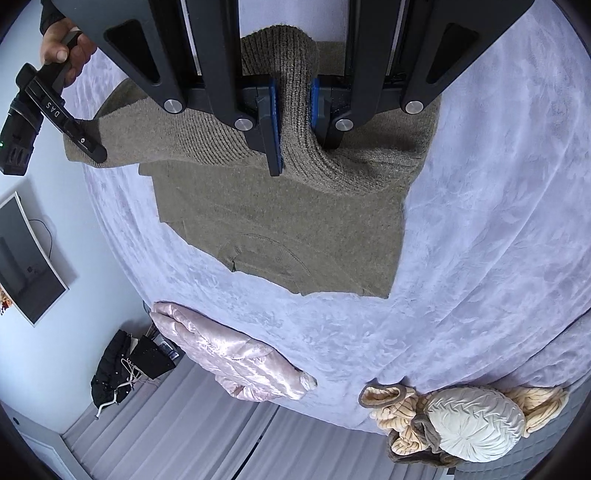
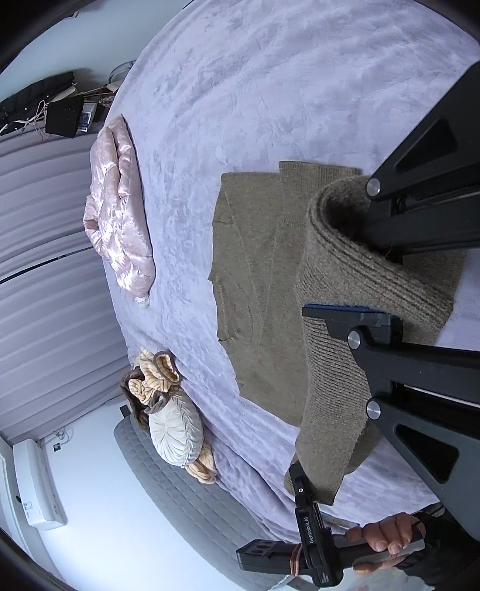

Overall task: Fold small clothes
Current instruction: 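Lift the hem with both tools and fold it over toward the collar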

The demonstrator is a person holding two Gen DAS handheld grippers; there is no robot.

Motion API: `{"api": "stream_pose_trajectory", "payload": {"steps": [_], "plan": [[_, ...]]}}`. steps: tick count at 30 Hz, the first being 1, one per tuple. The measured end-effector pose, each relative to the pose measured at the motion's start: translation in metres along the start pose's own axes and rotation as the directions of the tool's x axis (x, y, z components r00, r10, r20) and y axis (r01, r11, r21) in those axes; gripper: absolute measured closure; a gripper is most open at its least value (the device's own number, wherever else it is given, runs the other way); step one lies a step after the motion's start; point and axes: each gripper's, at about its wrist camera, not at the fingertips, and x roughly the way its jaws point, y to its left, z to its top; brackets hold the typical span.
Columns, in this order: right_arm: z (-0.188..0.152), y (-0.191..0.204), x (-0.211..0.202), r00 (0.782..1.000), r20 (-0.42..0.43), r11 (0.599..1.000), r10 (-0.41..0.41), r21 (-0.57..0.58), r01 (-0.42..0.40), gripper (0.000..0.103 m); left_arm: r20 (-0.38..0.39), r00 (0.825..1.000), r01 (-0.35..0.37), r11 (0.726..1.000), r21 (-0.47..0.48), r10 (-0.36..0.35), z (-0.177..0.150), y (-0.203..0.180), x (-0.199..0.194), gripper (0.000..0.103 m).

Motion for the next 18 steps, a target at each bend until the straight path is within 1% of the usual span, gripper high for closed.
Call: {"api": "stream_pose_trajectory", "payload": {"steps": [9,18], "plan": [[0.033,-0.001,0.026,1.000,-0.010,1.000,-0.009,-0.015,0.008,0.097,-0.005,1.000,-0.012,0.999,-0.037,0.012,0.032,0.005,0.023,0.089],[0.064,-0.003,0.056,0.999,-0.027,1.000,-0.019,-0.024,0.019,0.097,-0.026,0.999,-0.037,0.998,-0.052,0.036,0.058,0.008,0.049,0.089]]}}
